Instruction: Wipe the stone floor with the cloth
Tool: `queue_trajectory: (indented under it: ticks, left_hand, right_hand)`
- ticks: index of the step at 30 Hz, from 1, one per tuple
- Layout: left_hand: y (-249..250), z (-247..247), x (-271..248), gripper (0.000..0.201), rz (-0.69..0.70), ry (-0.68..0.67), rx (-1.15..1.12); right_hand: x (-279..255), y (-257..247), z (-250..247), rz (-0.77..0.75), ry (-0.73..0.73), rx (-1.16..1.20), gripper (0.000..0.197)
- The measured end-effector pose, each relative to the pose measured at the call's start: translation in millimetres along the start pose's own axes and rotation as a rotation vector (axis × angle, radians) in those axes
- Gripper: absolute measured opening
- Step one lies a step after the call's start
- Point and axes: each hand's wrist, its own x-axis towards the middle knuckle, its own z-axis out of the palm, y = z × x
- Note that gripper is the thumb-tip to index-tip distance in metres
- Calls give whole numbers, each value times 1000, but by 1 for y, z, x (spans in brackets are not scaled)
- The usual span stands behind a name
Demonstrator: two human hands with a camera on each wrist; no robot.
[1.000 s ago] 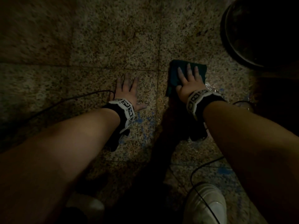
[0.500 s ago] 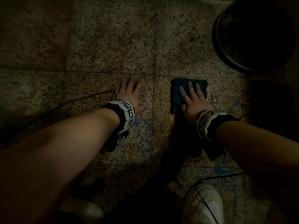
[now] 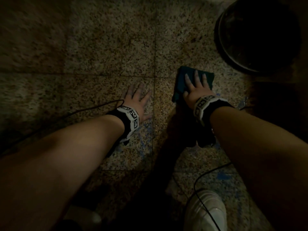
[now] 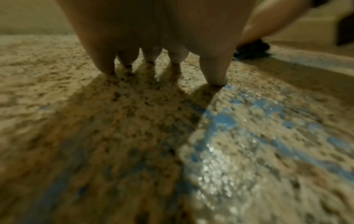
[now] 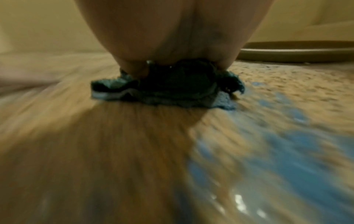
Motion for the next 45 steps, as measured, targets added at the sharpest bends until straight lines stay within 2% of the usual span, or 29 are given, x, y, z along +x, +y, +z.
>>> queue_trajectory:
  ticks: [8,13,17,21,29,35,42,45]
  left_hand:
    - [1,1,-2,89,-7,-4,-3]
    - [4,-4,-3,91,-12,-18,60]
    - [13,-9,-3,90,85,69,126]
    - [29,-19,4,86,86,28,48]
    - [39,-30,5,80,52,-63,21]
    - [34,-32,1,71,39,-75,-5]
    - [44,-92,-8,68,15,59,43]
    - [49,-105,-17,68,-53,93,8]
  right_hand:
    - [-5,-2,-2,42,2,25,60]
    - [-24,17,22,57,-29,-18,63]
    - [-36,32,38,32,-31,-39,64]
    - [-35,32,39,39,-25,9,65]
    - [-12,34,9,58,-29,48,65]
    - [3,29,-5,84,-44,51,66]
    - [5,34,-9,26,-97,30,69]
    - [3,36,-11,4,-107,19,77]
